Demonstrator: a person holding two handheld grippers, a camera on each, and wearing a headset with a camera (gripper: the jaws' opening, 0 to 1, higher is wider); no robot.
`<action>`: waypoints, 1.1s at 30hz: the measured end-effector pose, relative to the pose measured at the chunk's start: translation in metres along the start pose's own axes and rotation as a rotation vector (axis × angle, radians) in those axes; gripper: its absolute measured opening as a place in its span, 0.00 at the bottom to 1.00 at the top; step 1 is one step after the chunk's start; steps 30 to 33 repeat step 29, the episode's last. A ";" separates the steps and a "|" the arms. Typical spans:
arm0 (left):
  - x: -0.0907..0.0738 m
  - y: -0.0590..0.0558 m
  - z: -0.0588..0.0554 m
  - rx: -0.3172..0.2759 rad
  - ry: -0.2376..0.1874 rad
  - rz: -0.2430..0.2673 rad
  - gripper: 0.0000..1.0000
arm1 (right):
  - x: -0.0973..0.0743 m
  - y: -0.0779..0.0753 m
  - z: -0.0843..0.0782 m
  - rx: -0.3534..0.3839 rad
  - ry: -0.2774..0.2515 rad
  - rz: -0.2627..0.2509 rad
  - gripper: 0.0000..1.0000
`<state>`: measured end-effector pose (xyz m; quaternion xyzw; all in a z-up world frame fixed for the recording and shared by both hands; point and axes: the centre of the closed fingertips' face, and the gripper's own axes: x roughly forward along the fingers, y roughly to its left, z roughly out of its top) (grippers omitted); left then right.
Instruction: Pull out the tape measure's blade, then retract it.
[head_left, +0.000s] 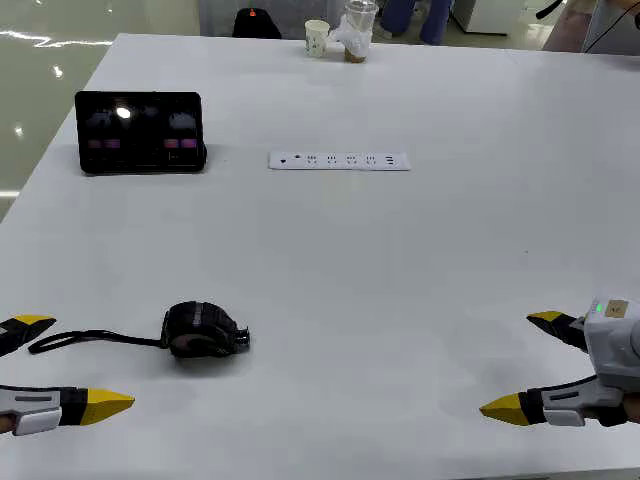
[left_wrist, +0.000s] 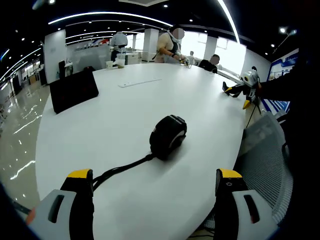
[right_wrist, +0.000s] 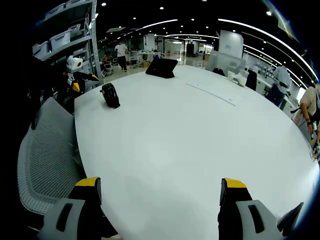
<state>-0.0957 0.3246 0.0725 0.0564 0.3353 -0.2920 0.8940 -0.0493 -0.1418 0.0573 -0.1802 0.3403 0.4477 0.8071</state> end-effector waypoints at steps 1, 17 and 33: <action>0.000 -0.002 0.000 -0.005 -0.001 -0.004 0.99 | -0.002 -0.001 -0.001 0.001 0.000 -0.003 0.99; 0.001 -0.003 0.001 -0.004 0.007 -0.016 0.99 | -0.002 0.006 -0.011 0.017 0.011 -0.004 0.99; -0.002 0.003 0.004 -0.006 -0.004 -0.002 0.99 | -0.001 0.009 -0.010 0.013 0.010 0.003 0.99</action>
